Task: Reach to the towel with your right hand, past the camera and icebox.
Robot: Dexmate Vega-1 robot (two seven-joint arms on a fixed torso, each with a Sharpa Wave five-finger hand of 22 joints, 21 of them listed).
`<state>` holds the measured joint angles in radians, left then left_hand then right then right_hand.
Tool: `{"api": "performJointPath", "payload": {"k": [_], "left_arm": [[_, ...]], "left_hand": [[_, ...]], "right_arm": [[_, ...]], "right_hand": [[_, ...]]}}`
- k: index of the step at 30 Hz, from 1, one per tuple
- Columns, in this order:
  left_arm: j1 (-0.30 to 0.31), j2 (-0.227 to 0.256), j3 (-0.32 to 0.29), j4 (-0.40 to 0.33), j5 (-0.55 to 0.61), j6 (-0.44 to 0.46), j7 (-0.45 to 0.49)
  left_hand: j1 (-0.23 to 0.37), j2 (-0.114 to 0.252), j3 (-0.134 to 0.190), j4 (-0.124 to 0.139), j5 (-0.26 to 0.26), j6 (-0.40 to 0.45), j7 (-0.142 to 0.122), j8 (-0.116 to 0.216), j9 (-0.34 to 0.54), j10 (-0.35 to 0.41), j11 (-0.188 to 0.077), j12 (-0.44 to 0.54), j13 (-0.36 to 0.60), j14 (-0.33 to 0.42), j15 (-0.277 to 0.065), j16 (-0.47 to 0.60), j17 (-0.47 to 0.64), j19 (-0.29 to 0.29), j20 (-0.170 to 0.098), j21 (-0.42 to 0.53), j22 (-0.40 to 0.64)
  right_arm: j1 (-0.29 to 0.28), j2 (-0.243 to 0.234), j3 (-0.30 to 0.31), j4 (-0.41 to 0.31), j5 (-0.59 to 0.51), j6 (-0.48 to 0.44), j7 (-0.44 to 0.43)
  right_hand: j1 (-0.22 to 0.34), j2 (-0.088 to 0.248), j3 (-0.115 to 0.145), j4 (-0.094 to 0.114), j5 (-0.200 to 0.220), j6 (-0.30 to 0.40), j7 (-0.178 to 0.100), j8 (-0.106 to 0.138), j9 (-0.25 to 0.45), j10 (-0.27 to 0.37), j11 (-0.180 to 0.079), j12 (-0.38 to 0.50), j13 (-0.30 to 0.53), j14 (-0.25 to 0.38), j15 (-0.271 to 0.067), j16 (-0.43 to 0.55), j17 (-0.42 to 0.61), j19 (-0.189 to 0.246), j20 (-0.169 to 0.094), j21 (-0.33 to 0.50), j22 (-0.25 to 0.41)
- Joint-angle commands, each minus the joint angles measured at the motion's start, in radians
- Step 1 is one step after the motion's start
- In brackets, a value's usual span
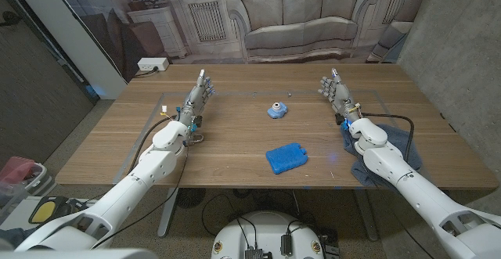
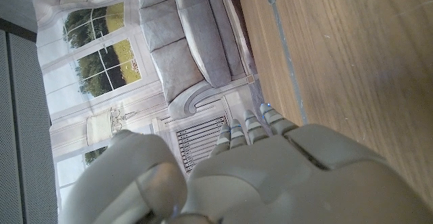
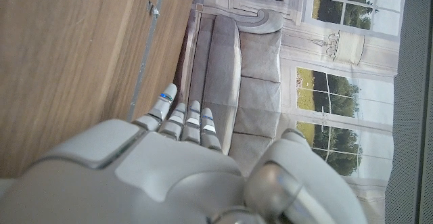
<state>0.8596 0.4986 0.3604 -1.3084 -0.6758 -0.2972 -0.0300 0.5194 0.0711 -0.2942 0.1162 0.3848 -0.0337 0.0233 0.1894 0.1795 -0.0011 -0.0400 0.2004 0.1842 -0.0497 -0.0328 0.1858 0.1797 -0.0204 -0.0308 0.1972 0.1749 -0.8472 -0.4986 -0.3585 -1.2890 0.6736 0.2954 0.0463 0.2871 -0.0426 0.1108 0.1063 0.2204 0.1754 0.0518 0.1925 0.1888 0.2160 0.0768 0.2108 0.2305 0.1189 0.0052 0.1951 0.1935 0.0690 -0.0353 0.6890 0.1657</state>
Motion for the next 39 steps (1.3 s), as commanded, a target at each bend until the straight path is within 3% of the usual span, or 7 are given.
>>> {"api": "performJointPath", "payload": {"k": [1,14,39], "left_arm": [[0.019,-0.009,-0.012,-0.006,-0.032,-0.006,-0.009],[0.0,-0.013,-0.013,0.035,-0.053,0.007,-0.043],[0.039,0.022,-0.018,-0.056,-0.024,0.026,0.021]], "left_hand": [[0.01,0.004,-0.006,-0.002,0.006,-0.004,0.001,0.008,0.003,0.0,-0.003,0.006,0.002,-0.006,0.002,0.005,0.003,-0.002,-0.055,0.005,0.003],[0.018,0.017,-0.001,-0.003,0.009,0.005,0.004,0.01,0.003,0.007,0.0,0.007,0.003,-0.002,0.003,0.005,0.003,0.0,-0.053,0.005,0.003],[0.033,0.033,0.005,-0.008,0.009,0.025,0.008,0.014,0.004,0.024,0.004,0.011,0.003,0.015,0.006,0.009,0.003,0.006,-0.044,0.005,0.004]], "right_arm": [[-0.007,0.027,0.014,0.029,0.016,0.028,0.019],[-0.018,0.009,0.008,-0.034,-0.039,0.006,-0.044],[-0.047,-0.027,0.014,-0.117,-0.056,-0.007,-0.061]], "right_hand": [[0.008,0.004,0.002,0.004,0.004,0.012,0.0,0.007,0.005,0.01,0.005,0.007,0.003,0.015,0.004,0.007,0.001,0.012,-0.04,0.001,0.002],[0.011,0.008,0.002,0.0,0.004,0.02,-0.003,0.01,0.005,0.019,0.002,0.011,-0.002,0.023,0.003,0.009,0.0,0.024,-0.037,-0.005,0.002],[0.014,0.018,0.004,-0.002,0.003,0.025,-0.003,0.011,0.005,0.03,0.003,0.016,-0.01,0.035,0.002,0.012,-0.001,0.04,-0.033,-0.018,0.003]]}}
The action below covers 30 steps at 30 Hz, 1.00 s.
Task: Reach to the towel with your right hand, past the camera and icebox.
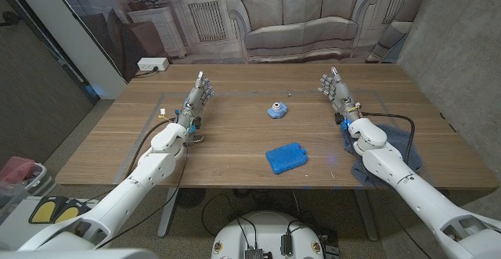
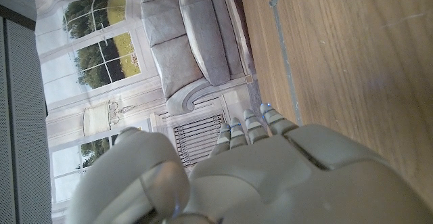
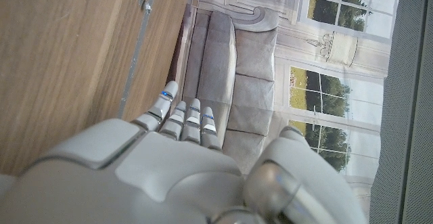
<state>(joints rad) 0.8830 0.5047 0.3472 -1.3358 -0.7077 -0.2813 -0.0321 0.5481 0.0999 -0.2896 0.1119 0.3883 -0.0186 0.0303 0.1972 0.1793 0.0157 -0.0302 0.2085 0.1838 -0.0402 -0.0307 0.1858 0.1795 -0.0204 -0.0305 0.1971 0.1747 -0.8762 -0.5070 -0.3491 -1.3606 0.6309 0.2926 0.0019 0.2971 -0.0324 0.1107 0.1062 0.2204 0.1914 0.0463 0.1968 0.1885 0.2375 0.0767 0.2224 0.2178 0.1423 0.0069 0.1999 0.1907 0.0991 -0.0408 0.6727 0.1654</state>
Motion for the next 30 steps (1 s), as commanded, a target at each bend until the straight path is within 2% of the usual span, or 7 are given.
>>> {"api": "performJointPath", "payload": {"k": [1,12,30], "left_arm": [[0.019,0.018,-0.007,-0.032,0.007,0.009,0.025],[0.04,0.051,-0.02,-0.071,0.019,0.023,0.051],[0.071,0.075,-0.032,-0.125,0.044,0.008,0.08]], "left_hand": [[0.005,0.005,0.0,-0.003,0.005,0.01,0.001,0.006,0.004,0.007,-0.006,0.003,0.003,0.006,0.004,0.008,0.003,0.006,-0.045,0.005,0.004],[0.009,0.008,0.0,-0.004,0.005,0.014,-0.001,0.006,0.004,0.014,-0.008,0.004,0.003,0.007,0.005,0.007,0.004,0.006,-0.044,0.005,0.004],[0.014,0.012,0.0,-0.005,0.003,0.025,-0.001,0.007,0.005,0.019,-0.001,0.003,0.004,0.012,0.009,0.007,0.004,0.003,-0.041,0.003,0.004]], "right_arm": [[-0.019,-0.018,0.005,-0.05,-0.014,-0.006,-0.021],[-0.037,-0.012,0.006,-0.085,-0.026,0.034,-0.033],[-0.083,-0.044,0.018,-0.15,-0.042,0.062,-0.045]], "right_hand": [[0.004,0.008,0.004,-0.002,0.003,0.01,0.002,0.006,0.005,0.009,0.003,0.004,0.002,0.012,0.001,0.007,0.002,0.011,-0.028,-0.002,0.003],[0.004,0.012,0.004,-0.004,0.001,0.012,0.003,0.007,0.005,0.013,0.0,0.006,-0.001,0.021,0.0,0.009,0.001,0.018,-0.026,-0.008,0.004],[0.008,0.019,0.005,-0.007,0.0,0.02,0.002,0.008,0.005,0.019,0.003,0.008,-0.005,0.025,-0.002,0.009,0.001,0.029,-0.027,-0.018,0.004]]}}
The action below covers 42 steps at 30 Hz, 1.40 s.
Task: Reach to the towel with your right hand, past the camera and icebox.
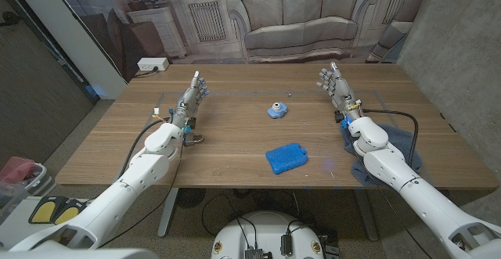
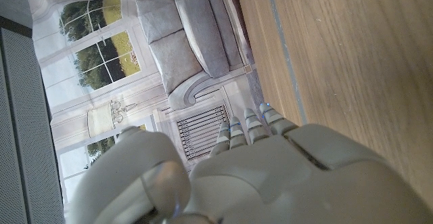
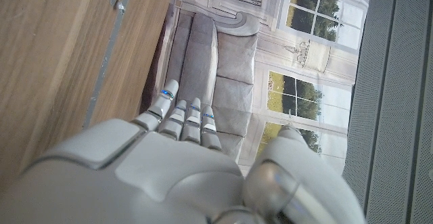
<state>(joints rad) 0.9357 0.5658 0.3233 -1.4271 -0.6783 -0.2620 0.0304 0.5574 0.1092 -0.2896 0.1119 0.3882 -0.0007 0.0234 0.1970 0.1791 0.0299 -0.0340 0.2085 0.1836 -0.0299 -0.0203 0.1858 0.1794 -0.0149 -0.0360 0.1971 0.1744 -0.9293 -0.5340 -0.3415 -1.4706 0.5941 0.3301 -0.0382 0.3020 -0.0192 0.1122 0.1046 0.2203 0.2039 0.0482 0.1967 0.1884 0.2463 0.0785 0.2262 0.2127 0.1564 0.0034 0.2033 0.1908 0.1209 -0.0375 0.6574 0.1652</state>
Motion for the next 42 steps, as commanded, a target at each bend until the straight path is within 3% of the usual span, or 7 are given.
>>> {"api": "performJointPath", "payload": {"k": [1,42], "left_arm": [[0.019,0.014,-0.008,-0.034,0.015,-0.011,0.019],[0.06,0.014,-0.017,-0.076,-0.003,-0.02,0.025]], "left_hand": [[0.005,0.003,-0.001,-0.005,0.003,0.006,0.006,0.007,0.005,0.004,0.001,0.003,0.004,0.001,-0.003,0.006,0.004,-0.003,-0.035,0.003,0.004],[0.009,0.005,-0.005,-0.006,-0.003,0.003,0.008,0.001,0.005,-0.007,-0.001,-0.004,0.005,-0.012,0.003,0.001,0.005,0.001,-0.042,0.005,0.006]], "right_arm": [[-0.033,-0.019,0.012,-0.045,-0.004,0.025,-0.004],[-0.156,-0.123,0.081,-0.176,0.054,0.065,0.035]], "right_hand": [[0.003,0.006,0.004,-0.005,0.0,0.009,0.001,0.009,0.006,0.01,-0.002,0.004,-0.001,0.011,0.002,0.005,0.001,0.008,-0.031,-0.004,0.004],[0.003,0.011,0.0,-0.009,-0.005,0.013,0.003,0.007,0.006,0.017,0.003,0.007,-0.007,0.017,0.003,0.003,0.0,0.022,-0.026,-0.025,0.005]]}}
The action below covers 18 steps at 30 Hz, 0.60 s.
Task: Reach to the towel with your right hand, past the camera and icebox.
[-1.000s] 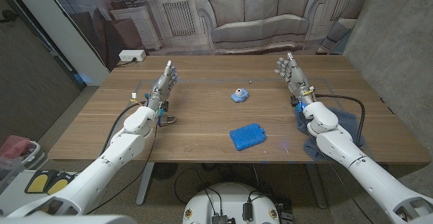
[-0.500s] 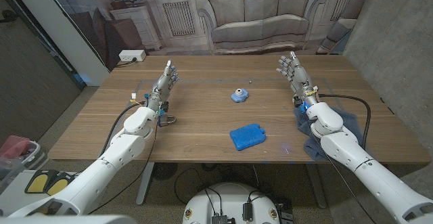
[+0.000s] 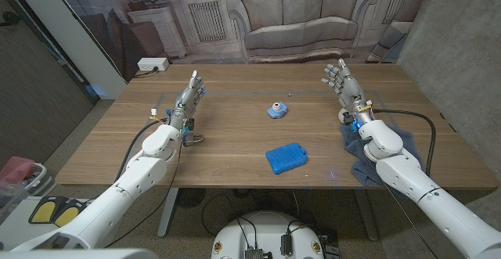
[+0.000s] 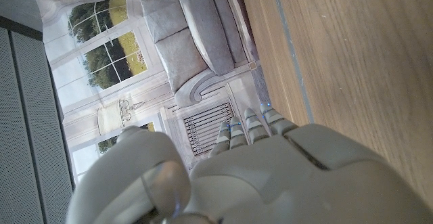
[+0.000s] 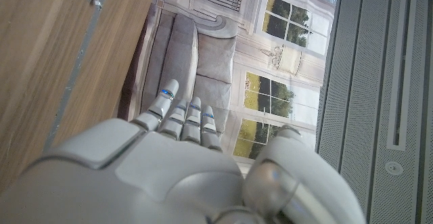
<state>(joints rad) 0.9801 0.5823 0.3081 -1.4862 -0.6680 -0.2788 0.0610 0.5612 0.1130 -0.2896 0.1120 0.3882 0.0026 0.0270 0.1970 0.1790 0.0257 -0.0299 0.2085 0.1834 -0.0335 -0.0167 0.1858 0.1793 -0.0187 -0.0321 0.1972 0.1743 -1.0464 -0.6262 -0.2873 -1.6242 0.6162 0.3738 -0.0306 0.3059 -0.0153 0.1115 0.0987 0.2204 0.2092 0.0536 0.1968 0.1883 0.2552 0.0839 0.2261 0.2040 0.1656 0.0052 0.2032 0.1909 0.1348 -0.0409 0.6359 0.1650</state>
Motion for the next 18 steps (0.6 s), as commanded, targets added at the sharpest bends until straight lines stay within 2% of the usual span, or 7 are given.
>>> {"api": "performJointPath", "payload": {"k": [1,18], "left_arm": [[0.016,-0.002,0.0,-0.019,-0.012,-0.001,-0.004],[0.038,0.0,0.003,-0.053,0.001,-0.003,0.017]], "left_hand": [[0.005,0.002,-0.005,-0.006,-0.003,-0.001,0.004,0.001,0.006,-0.003,-0.005,-0.005,0.005,-0.009,-0.002,0.001,0.005,0.004,-0.045,0.004,0.006],[0.006,0.003,-0.007,-0.005,-0.005,-0.004,0.002,-0.001,0.006,-0.004,-0.007,-0.005,0.005,-0.01,-0.003,0.001,0.006,-0.001,-0.044,0.003,0.006]], "right_arm": [[-0.042,-0.032,0.03,-0.022,0.036,0.028,0.031],[-0.119,-0.07,0.077,-0.052,0.043,0.086,0.036]], "right_hand": [[-0.001,0.007,0.001,-0.003,-0.005,0.008,-0.002,0.007,0.006,0.009,-0.003,0.007,0.002,0.008,0.002,0.003,0.0,0.009,-0.023,-0.004,0.005],[-0.002,0.005,-0.002,-0.006,-0.007,0.012,-0.004,0.008,0.006,0.013,-0.005,0.009,0.0,0.016,0.0,0.004,0.0,0.017,-0.023,-0.013,0.005]]}}
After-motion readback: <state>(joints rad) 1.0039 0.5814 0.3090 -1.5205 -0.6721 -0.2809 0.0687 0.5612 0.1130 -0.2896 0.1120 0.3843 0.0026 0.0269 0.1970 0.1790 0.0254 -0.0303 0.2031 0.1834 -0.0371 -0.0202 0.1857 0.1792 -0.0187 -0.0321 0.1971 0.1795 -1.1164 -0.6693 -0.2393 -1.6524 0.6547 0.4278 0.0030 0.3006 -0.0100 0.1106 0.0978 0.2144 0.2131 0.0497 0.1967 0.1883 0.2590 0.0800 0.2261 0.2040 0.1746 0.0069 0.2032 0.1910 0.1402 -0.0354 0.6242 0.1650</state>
